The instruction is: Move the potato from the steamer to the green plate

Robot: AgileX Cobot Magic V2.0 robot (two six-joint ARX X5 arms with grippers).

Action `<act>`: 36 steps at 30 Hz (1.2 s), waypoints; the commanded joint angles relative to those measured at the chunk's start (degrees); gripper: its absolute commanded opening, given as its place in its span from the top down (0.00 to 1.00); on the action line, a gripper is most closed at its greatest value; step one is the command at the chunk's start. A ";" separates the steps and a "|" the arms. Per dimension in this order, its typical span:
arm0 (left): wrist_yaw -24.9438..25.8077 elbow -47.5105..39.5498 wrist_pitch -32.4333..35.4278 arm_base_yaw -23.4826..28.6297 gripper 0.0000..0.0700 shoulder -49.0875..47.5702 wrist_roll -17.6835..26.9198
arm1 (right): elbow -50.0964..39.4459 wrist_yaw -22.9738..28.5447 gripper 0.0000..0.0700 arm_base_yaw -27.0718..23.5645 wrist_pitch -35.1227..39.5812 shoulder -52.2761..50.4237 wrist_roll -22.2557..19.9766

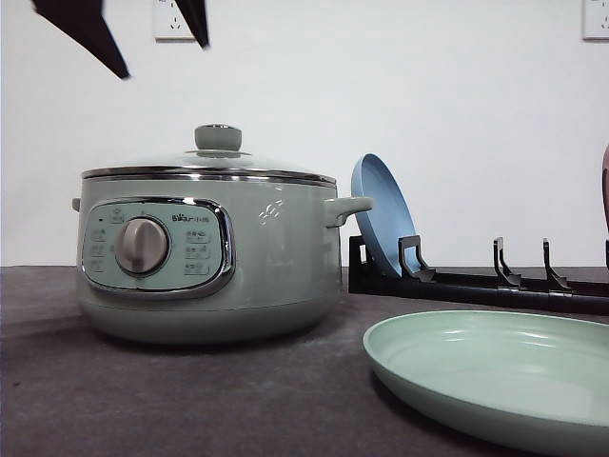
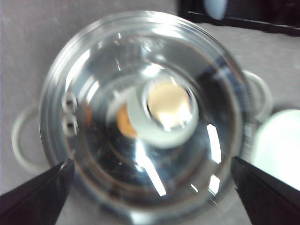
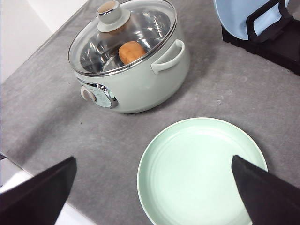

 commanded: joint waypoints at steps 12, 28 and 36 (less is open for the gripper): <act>-0.77 4.89 5.46 -2.77 0.03 9.16 2.77 | 0.66 0.23 0.02 0.20 0.83 0.02 0.12; -0.77 4.88 4.19 -3.26 0.10 12.50 2.76 | 0.66 0.24 0.02 0.20 1.18 0.02 0.15; -0.77 4.88 4.22 -3.30 0.27 12.79 2.80 | 0.66 0.37 0.02 0.20 1.18 0.02 0.16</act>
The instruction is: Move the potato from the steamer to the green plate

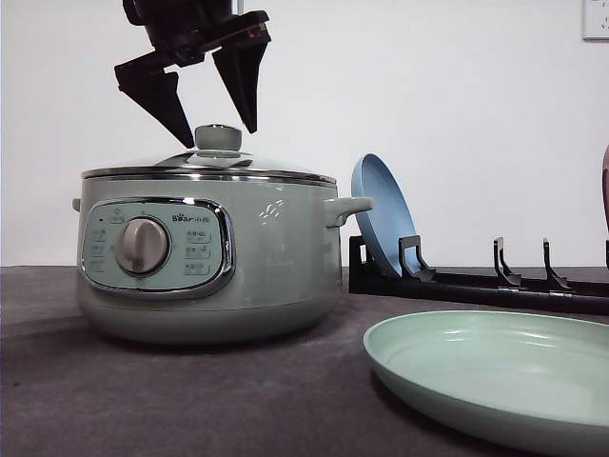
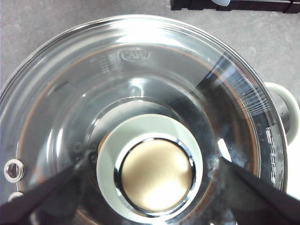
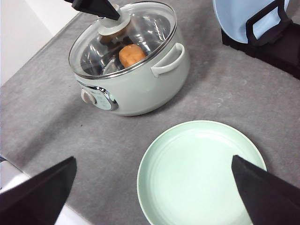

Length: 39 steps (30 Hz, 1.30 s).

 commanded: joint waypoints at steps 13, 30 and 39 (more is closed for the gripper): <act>-0.13 1.64 0.07 -0.40 0.27 1.38 1.27 | 0.66 0.24 0.02 0.20 0.59 0.02 0.18; -0.11 1.64 0.29 -0.72 0.46 1.42 1.66 | 0.66 0.23 0.02 0.20 0.59 0.02 0.15; -0.11 1.64 0.47 -0.72 0.47 1.46 1.66 | 0.66 0.22 0.02 0.20 0.59 0.02 0.15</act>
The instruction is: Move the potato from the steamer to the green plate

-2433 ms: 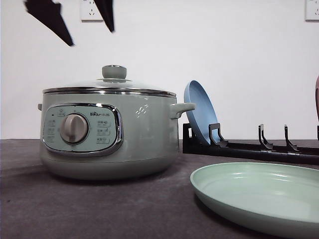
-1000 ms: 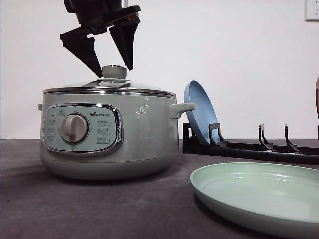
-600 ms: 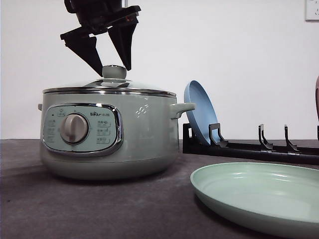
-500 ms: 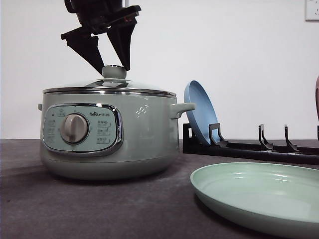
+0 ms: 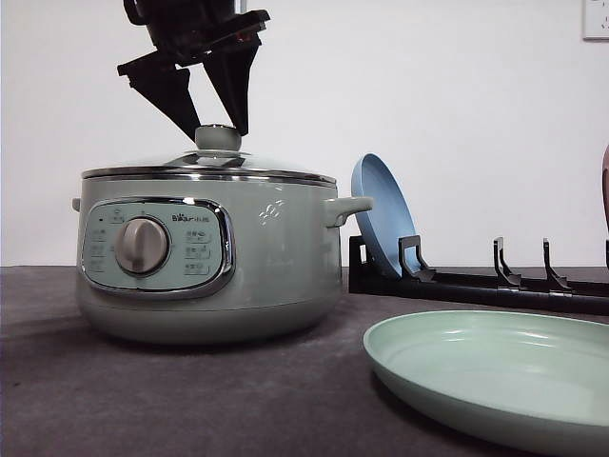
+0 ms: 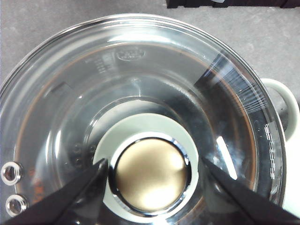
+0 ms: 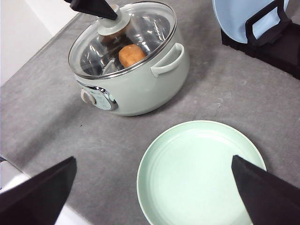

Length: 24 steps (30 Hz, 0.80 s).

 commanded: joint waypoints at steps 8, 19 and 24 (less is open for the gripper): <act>-0.11 1.64 0.53 -0.37 0.51 1.79 0.37 | 0.66 0.21 0.02 0.20 0.59 0.01 0.17; -0.11 1.64 0.59 -0.37 1.00 2.51 0.35 | 0.66 0.22 0.02 0.20 0.59 0.02 0.17; -0.12 2.03 0.58 -0.36 1.00 2.42 0.38 | 0.66 0.22 0.02 0.20 0.61 0.02 0.17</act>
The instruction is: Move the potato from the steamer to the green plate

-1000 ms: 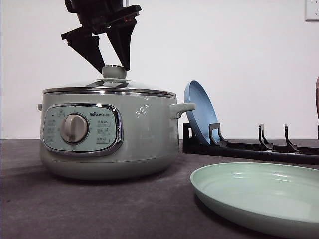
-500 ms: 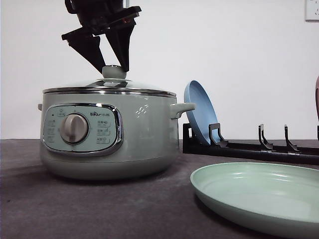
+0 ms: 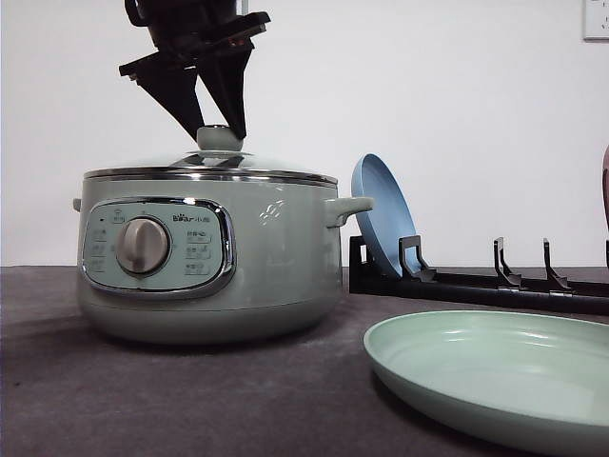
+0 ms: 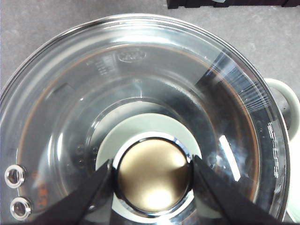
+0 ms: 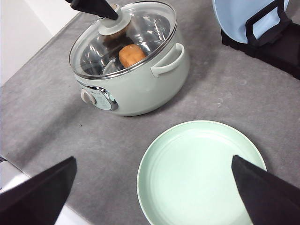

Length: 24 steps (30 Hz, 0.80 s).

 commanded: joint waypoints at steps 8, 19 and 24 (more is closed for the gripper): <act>0.20 10.14 -4.32 -0.24 1.00 1.55 -0.10 | 0.66 0.28 0.02 0.20 2.21 0.02 0.17; 0.17 18.27 -8.85 0.39 1.00 1.46 -0.07 | 0.66 1.77 0.02 0.20 2.34 0.02 0.22; 0.17 18.27 -9.49 2.54 1.00 1.46 0.40 | 0.66 1.77 0.03 0.20 3.01 0.20 0.28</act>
